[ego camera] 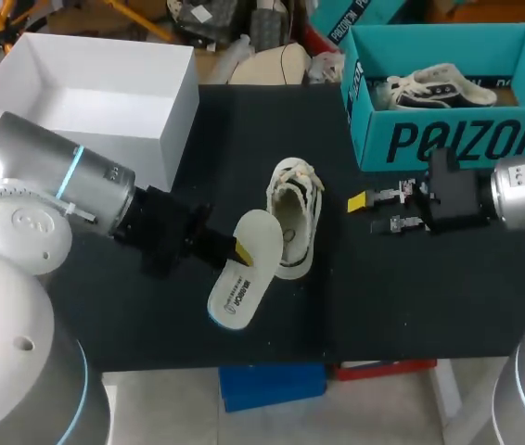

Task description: Take the shoe out of the shoebox, open the shoe tongue, remove and reinsert the insole, then place the shoe into the shoebox

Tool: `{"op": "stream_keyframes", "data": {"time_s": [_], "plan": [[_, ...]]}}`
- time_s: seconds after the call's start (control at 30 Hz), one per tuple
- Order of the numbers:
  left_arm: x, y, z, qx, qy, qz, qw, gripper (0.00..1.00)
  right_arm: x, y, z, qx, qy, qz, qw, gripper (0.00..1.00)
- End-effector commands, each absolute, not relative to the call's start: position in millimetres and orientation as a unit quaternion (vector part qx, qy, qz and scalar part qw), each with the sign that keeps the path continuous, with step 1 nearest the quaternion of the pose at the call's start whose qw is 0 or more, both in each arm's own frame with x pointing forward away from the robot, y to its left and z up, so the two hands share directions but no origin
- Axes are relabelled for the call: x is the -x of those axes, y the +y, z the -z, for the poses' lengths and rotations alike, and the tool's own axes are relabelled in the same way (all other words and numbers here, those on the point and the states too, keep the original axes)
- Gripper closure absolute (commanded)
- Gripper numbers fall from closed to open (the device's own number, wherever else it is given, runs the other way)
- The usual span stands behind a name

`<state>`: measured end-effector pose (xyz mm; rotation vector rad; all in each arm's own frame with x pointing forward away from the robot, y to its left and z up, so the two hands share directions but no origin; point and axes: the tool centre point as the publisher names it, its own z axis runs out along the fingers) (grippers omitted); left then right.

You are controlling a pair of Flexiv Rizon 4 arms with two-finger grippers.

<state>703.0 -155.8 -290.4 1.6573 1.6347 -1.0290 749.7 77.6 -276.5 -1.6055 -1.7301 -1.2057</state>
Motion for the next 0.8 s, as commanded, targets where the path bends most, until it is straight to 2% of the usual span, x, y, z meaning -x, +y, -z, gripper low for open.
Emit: {"op": "stream_keyframes", "data": {"time_s": [0.03,0.5,0.8], "plan": [[-703.2,-155.9,281.4,-0.649,0.624,0.362,0.240,1.00,-726.9,52.9,258.2,0.605,-0.640,0.414,0.230,0.00],[-695.2,-167.3,306.7,-0.660,0.659,0.341,0.112,1.00,-712.8,42.8,256.1,0.620,-0.632,0.410,0.219,0.00],[-711.7,-184.1,326.9,-0.658,0.656,0.354,0.108,1.00,-712.8,42.8,256.1,0.620,-0.632,0.410,0.219,0.00]]}}
